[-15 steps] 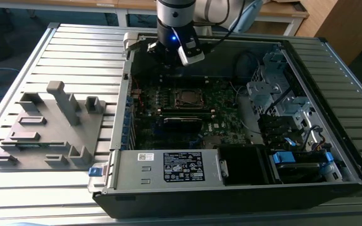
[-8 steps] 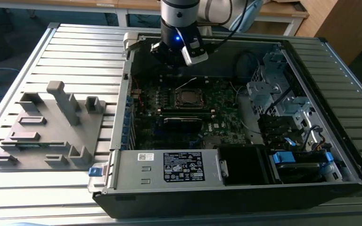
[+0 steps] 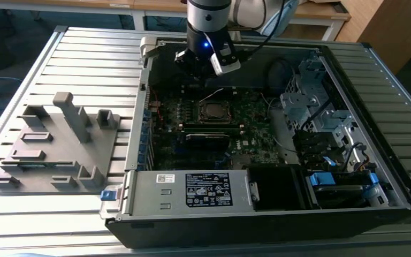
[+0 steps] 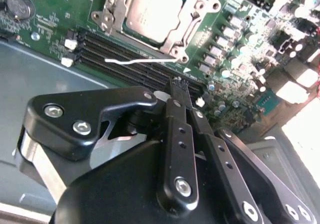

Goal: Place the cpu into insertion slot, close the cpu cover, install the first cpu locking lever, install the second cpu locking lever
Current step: 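Install the first cpu locking lever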

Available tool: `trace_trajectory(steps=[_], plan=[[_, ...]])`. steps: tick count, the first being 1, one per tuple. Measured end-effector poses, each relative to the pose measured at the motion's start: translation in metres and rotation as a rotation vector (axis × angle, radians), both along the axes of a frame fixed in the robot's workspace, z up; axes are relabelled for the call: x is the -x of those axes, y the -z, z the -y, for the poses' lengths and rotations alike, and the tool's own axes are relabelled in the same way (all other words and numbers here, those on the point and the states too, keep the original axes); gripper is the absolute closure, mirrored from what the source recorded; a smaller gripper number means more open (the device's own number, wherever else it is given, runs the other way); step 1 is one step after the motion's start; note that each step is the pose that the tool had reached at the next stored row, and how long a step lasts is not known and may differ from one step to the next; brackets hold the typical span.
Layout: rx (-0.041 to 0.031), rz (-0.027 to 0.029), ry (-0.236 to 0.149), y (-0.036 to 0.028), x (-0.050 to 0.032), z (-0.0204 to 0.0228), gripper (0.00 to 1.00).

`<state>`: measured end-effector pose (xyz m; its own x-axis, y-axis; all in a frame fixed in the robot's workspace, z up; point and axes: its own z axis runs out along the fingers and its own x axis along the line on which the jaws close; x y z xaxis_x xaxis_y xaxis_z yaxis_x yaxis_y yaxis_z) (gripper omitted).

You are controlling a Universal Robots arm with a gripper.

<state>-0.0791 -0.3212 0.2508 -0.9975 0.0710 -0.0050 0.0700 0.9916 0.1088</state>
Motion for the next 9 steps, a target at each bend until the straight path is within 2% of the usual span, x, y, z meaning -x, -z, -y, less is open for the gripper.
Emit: trace_trajectory(steps=[5,9], plan=[[0.002,0.0,0.0,0.0044,-0.0038,-0.0049,0.9],[0.0021,0.0,0.0,0.0071,-0.0109,-0.006,0.9]])
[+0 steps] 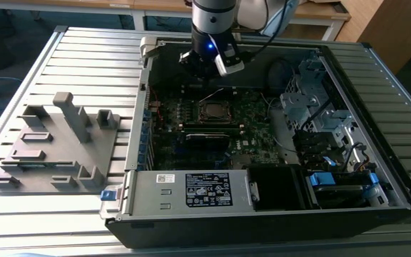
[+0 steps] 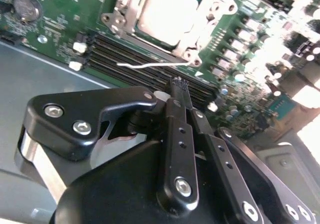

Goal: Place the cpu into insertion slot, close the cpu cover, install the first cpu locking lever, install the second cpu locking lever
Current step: 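Install the first cpu locking lever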

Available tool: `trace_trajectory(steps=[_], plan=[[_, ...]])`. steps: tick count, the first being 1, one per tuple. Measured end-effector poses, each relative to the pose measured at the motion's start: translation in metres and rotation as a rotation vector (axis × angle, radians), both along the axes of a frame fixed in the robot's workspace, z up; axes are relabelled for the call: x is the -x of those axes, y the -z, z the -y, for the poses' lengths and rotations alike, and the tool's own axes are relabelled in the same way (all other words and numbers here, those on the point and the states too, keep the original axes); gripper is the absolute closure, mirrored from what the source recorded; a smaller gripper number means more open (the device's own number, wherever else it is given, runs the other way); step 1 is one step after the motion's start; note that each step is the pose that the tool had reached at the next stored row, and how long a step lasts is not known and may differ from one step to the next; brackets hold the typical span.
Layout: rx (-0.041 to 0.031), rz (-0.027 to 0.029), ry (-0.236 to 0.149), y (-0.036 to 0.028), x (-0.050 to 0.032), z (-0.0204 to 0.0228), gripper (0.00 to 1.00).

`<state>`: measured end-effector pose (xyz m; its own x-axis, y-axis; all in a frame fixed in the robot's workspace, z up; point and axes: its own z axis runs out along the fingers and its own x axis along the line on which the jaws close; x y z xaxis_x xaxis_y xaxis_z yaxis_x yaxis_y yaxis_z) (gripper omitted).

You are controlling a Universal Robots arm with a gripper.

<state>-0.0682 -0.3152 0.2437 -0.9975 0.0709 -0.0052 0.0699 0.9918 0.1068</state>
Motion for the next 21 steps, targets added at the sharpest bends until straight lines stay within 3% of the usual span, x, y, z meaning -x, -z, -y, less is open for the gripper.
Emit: trace_trajectory(steps=[9,15,21], plan=[[-0.0002,0.0001,0.0,0.0045,-0.0161,-0.0021,0.9],[-0.0002,0.0002,-0.001,0.0102,-0.0161,-0.0023,0.9],[-0.0016,0.0043,-0.002,0.0142,-0.0161,-0.0022,0.9]])
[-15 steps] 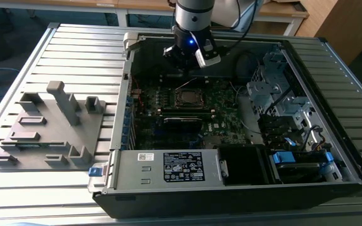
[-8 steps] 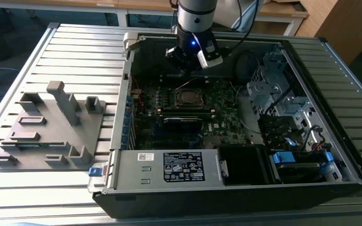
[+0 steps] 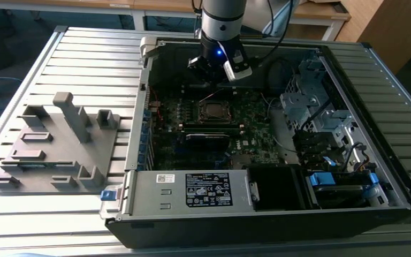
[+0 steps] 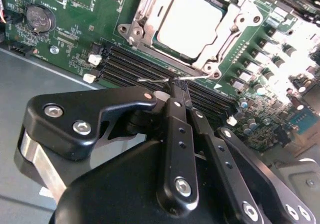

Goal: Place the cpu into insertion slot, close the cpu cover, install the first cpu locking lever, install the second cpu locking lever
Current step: 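Install the first cpu locking lever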

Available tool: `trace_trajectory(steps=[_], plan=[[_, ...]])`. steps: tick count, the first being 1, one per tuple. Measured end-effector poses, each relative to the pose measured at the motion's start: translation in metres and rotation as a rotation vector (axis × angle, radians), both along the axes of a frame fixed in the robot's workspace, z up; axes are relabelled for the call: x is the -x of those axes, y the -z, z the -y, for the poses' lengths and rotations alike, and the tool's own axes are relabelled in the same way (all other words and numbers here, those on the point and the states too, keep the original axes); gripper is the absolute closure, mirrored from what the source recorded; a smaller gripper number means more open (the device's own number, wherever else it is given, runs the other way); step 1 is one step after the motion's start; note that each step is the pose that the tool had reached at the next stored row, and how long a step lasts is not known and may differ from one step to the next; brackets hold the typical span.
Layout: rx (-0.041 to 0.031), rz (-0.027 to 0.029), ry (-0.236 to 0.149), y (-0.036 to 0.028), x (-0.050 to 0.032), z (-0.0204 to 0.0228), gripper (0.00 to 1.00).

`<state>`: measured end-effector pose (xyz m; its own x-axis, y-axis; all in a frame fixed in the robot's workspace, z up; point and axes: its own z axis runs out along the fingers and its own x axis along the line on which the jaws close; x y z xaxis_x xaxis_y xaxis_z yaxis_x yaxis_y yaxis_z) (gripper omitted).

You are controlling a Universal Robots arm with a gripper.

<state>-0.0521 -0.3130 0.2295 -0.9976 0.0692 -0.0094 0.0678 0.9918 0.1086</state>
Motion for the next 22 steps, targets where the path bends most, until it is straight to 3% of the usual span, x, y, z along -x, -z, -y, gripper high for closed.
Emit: trace_trajectory(steps=[4,7,11,13,15,19,22], plan=[[-0.0046,0.0022,0.0,0.0006,0.0002,0.0003,0.9],[-0.008,0.0183,0.0,0.0019,0.0012,0.0013,0.9],[-0.0093,0.0448,0.0,0.0035,0.0046,0.0025,0.9],[-0.0177,0.052,0.0,0.0039,0.0058,0.003,0.9],[-0.03,0.0533,0.0,0.0039,0.0062,0.0036,0.9],[-0.0328,0.0531,0.0,0.0039,0.0062,0.0037,0.9],[-0.0694,0.0539,0.001,0.0039,0.0062,0.0053,0.9]])
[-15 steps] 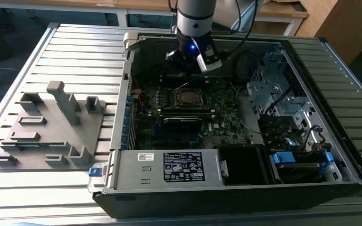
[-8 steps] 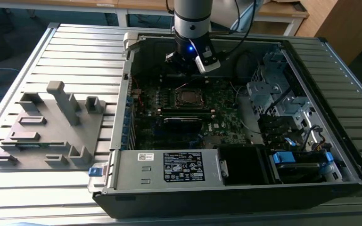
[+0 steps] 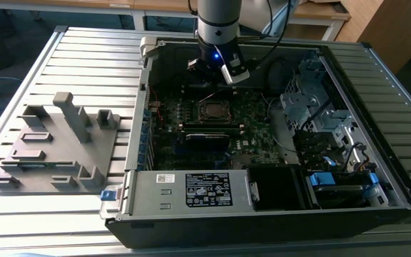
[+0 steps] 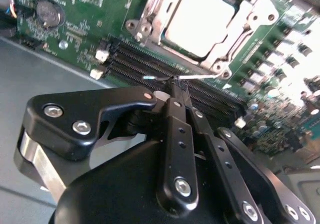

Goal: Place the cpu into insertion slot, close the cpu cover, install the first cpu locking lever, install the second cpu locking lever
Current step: 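Install the first cpu locking lever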

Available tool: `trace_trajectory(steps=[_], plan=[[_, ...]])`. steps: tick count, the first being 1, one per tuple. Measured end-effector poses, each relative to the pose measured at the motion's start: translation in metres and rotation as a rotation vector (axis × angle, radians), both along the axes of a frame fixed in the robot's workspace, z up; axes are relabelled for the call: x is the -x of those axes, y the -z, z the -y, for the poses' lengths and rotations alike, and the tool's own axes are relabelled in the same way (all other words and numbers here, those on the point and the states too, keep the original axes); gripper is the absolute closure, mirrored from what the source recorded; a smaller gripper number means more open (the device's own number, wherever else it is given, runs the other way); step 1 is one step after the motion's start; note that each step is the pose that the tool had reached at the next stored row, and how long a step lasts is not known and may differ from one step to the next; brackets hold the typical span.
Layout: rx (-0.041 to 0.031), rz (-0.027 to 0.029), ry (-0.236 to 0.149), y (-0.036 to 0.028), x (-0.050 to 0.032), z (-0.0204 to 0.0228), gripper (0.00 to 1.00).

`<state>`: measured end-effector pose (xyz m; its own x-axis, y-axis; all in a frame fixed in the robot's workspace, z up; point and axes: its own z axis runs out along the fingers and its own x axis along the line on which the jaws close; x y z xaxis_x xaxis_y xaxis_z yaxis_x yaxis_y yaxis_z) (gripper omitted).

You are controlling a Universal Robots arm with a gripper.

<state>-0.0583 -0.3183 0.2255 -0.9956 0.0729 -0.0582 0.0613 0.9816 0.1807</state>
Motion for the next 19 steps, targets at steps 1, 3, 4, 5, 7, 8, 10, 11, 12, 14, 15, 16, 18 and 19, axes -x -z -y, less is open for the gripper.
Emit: trace_trajectory(steps=[1,3,4,5,7,8,10,11,12,14,15,16,18,19], plan=[[-0.0082,0.0001,0.0,0.0,0.0,0.0006,0.9],[-0.0131,0.0002,0.0,0.0,0.0,0.0014,0.9],[-0.0139,0.0001,0.0,0.0,0.0,0.0021,0.9],[-0.0144,0.0001,0.0,0.0,0.0,0.0029,0.9],[-0.0163,0.0001,0.0,0.0001,0.0,0.0051,0.9],[-0.0178,0.0002,0.0,0.0002,0.0,0.0057,0.9],[-0.0232,0.0016,0.0,0.0008,0.0,0.0064,0.9],[-0.0271,0.0024,0.0,0.0011,0.0,0.0067,0.9],[-0.0311,0.0031,0.0,0.0013,0.0,0.007,0.9],[-0.0365,0.0035,0.0,0.0014,0.0,0.0074,0.9],[-0.0365,0.0034,0.0,0.0014,0.0,0.0074,0.9],[-0.0366,0.0034,0.0,0.0014,0.0,0.0074,0.9],[-0.0366,0.0035,0.0,0.0016,0.0,0.0074,0.9],[-0.0368,0.0037,0.0,0.0024,0.0,0.0074,0.9]])
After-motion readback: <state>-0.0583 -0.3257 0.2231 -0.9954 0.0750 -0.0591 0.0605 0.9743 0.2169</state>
